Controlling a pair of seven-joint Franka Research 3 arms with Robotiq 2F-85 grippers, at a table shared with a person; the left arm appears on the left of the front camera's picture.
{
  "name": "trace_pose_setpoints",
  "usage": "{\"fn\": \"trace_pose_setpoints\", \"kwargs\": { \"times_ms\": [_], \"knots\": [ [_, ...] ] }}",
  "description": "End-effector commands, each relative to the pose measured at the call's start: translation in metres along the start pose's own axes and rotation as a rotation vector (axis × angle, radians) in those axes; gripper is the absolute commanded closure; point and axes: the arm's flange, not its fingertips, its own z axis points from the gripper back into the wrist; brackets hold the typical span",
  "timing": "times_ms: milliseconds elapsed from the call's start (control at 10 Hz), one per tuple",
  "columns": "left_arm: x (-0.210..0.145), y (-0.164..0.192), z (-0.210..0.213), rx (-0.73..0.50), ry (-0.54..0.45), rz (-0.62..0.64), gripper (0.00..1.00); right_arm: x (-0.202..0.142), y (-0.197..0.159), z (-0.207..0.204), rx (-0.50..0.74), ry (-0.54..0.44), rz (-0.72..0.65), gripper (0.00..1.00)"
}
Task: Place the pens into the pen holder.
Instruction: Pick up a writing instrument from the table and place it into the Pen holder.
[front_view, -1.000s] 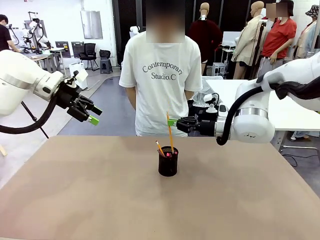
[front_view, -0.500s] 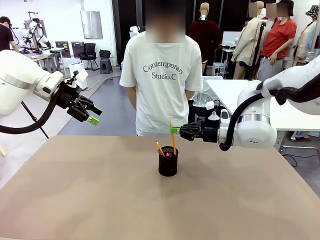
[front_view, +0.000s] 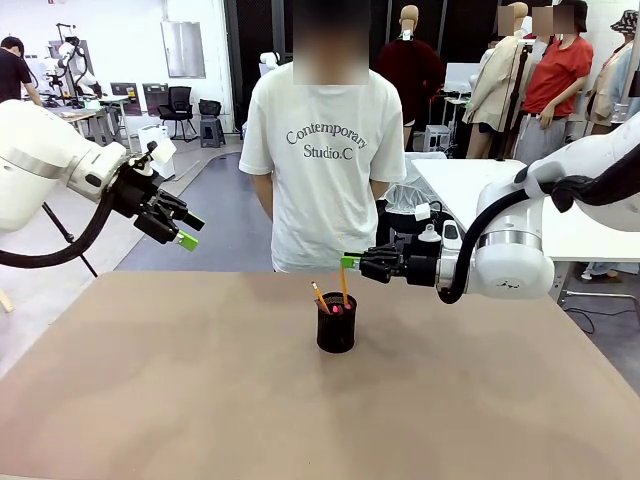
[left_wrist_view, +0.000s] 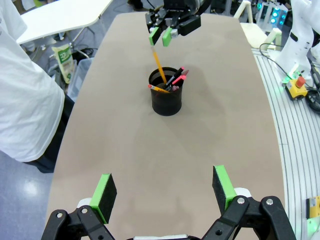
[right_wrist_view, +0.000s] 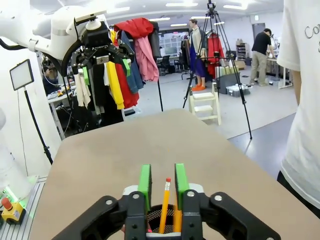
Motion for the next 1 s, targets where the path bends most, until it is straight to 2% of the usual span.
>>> {"fn": "trace_pose_setpoints", "kwargs": {
  "times_ms": [0, 100, 900],
  "knots": [
    [0.0, -0.001, 0.003, 0.002, 0.005, 0.004, 0.0, 0.003, 0.001, 0.002, 0.012, -0.023, 0.026, 0.2],
    [0.0, -0.001, 0.003, 0.002, 0.005, 0.004, 0.0, 0.006, 0.001, 0.002, 0.018, -0.023, 0.033, 0.0],
    [0.0, -0.001, 0.003, 0.002, 0.005, 0.004, 0.0, 0.013, -0.002, 0.005, 0.072, 0.005, -0.002, 0.0]
  ]
}}
